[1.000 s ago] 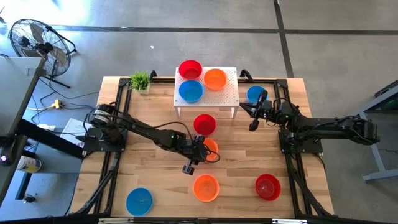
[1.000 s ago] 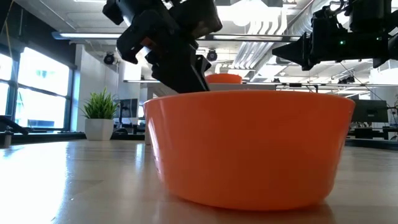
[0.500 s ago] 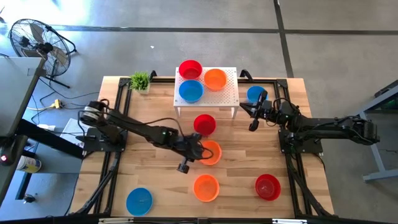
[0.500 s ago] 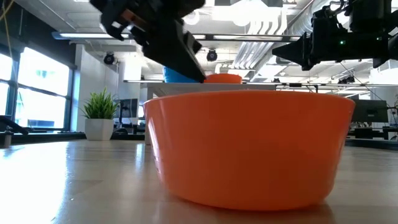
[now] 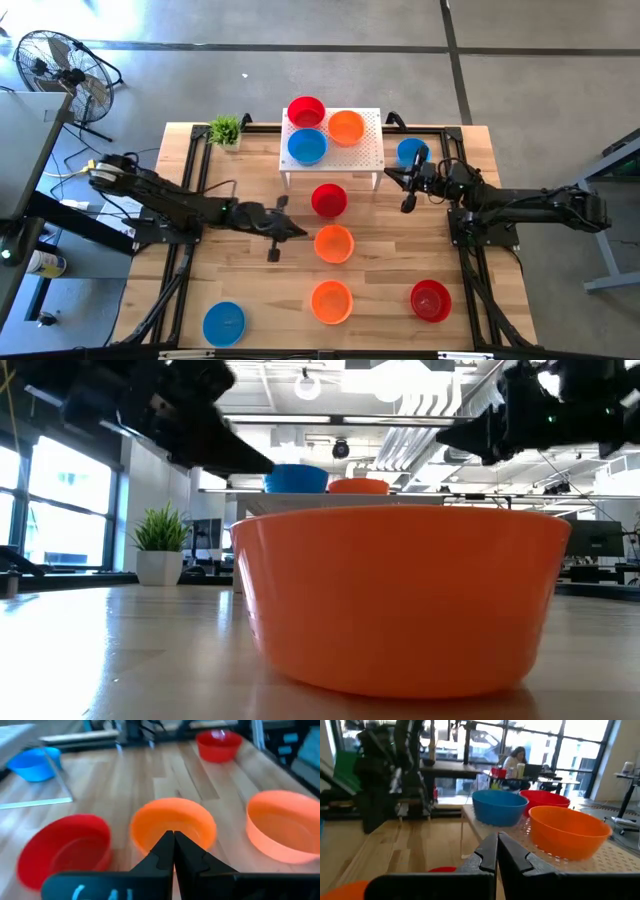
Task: Pick & Place Mini bowls
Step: Stack the top orange bowl on top of the orange bowl on the shelf, then stack the bottom blue bowl on top of the blue bowl on the shelf
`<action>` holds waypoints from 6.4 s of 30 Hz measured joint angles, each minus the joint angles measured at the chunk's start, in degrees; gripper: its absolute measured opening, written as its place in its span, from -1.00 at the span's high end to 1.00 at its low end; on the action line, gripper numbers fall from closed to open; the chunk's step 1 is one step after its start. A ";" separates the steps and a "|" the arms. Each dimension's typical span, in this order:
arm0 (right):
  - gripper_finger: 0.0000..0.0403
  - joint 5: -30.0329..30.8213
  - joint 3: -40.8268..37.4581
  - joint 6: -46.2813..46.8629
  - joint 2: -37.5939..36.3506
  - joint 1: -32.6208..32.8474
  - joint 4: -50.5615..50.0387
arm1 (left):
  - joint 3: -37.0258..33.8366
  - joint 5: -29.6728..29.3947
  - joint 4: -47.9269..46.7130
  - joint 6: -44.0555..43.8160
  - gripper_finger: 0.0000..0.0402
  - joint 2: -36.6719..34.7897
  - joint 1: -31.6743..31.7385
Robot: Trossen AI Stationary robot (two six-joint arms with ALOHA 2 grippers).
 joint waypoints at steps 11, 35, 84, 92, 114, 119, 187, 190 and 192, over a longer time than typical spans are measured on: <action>0.89 16.52 16.42 -0.85 4.36 18.56 -38.42 | -17.25 -2.78 21.27 -3.33 1.00 -6.62 2.93; 0.31 -1.54 43.51 -7.32 48.33 29.19 -54.44 | -24.63 -0.73 27.54 -8.41 1.00 -7.23 10.35; 0.99 0.82 45.83 9.71 33.13 29.41 -55.55 | -24.56 1.53 29.48 -10.79 1.00 -7.19 10.33; 0.98 3.83 58.06 9.07 32.78 23.71 -68.57 | -24.55 1.14 29.53 -10.68 1.00 -7.19 10.33; 0.97 3.13 97.93 -15.84 60.31 -6.44 -96.49 | -24.55 1.26 28.96 -10.37 1.00 -7.19 10.33; 0.99 3.34 98.93 -17.78 63.49 -8.05 -98.20 | -24.55 1.28 28.96 -10.37 1.00 -7.19 10.33; 0.98 -4.15 97.62 -15.59 63.90 -11.11 -95.28 | -24.55 2.31 28.96 -10.52 1.00 -7.19 10.33; 0.99 -4.14 97.62 -15.56 63.90 -11.09 -95.30 | -24.55 2.31 28.96 -10.52 1.00 -7.19 10.33; 0.99 -4.19 97.62 -15.56 63.56 -10.83 -95.33 | -24.55 2.33 28.97 -10.52 1.00 -7.19 10.33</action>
